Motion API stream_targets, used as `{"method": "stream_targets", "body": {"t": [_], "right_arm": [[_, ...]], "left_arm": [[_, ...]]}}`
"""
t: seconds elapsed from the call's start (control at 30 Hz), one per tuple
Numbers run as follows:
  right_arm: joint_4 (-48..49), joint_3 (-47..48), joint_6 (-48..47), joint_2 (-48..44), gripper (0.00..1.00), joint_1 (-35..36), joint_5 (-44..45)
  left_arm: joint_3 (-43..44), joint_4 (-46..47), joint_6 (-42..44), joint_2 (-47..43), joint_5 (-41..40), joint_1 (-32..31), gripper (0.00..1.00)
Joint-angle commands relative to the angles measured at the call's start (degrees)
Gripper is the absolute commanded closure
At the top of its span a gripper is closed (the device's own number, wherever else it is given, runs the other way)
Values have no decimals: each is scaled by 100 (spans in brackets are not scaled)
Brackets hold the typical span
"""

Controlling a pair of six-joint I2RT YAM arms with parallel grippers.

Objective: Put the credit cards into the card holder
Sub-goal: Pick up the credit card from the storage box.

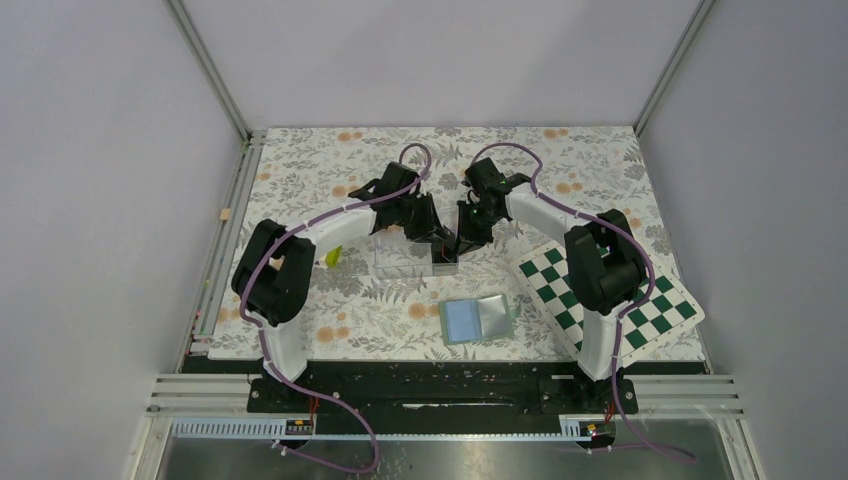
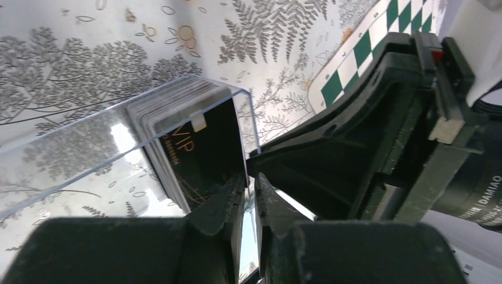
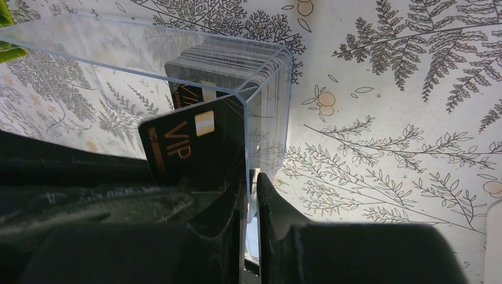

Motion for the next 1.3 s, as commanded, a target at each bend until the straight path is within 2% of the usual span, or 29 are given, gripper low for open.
{"method": "stream_targets", "body": {"t": [0.0,0.3,0.47,0.5,0.57,0.67,0.83,1.07,1.17,1.27], "right_arm": [[99,93,1,-96,88,60,-360],[87,108,18,-80,87,60,-374],[101,111,6,-136,83,54,-373],[97,113,1,-160,83,60,-373],[101,112,-10,-230,79,56,-378],[85,108,-26,-399,75,45,-374],[77,65,-84,-986,52,-33,-352],[67,-360,-295,-2415,22,-166,-568],[74,-958,-350,-3204,14,-254,-822],[120,-1612,-293,-3997,13,-365,-1316]], "left_arm": [[52,415,-76,-198,429,-39,88],[271,-352,222,-5,52,-35,87],[398,-756,361,107,-223,-39,87],[393,-757,357,128,-198,-40,89],[387,-673,336,155,-100,-40,99],[282,-388,216,75,-24,-27,100],[170,-210,148,-354,-126,5,100],[-460,79,135,-1990,-515,14,100],[-1072,390,-135,-2736,-264,13,100],[-1954,1082,-655,-3595,125,4,100]]}}
